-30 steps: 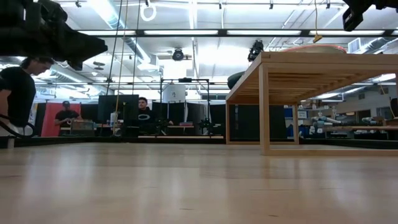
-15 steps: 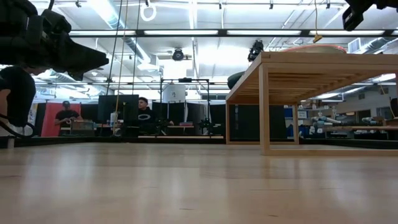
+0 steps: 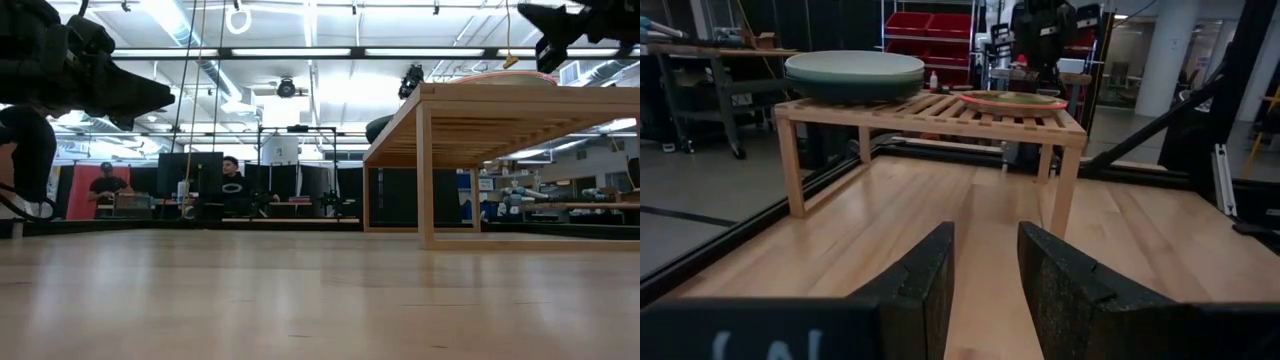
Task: Place and stack plates onto a shelf
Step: Return to Home Position
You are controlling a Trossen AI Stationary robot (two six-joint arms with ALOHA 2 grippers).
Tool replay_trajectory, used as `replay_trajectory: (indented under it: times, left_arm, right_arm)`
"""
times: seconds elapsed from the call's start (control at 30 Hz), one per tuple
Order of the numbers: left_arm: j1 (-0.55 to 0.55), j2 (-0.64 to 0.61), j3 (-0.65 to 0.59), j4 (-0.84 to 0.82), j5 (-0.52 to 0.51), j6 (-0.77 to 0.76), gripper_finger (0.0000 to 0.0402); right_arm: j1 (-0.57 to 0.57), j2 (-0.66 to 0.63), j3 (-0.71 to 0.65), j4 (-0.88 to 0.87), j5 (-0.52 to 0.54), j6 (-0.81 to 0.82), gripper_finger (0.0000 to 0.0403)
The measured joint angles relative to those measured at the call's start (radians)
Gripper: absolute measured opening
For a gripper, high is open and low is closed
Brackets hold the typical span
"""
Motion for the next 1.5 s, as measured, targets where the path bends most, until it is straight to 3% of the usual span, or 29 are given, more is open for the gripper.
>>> replay_trajectory:
  times: [0.83, 1.23, 1.5]
  left_arm:
    - [0.0, 0.0, -0.001, -0.004, -0.003, -0.001, 0.0118]
    - [0.0, 0.0, -0.002, -0.004, -0.003, -0.001, 0.0118]
    - [0.0, 0.0, -0.002, -0.004, -0.003, -0.001, 0.0118]
  right_arm:
    - [0.0, 0.0, -0.306, 0.406, 0.056, -0.194, 0.015]
    - [0.0, 0.0, -0.306, 0.354, 0.215, -0.27, 0.015]
    - [0.0, 0.0, -0.306, 0.323, 0.238, -0.288, 0.015]
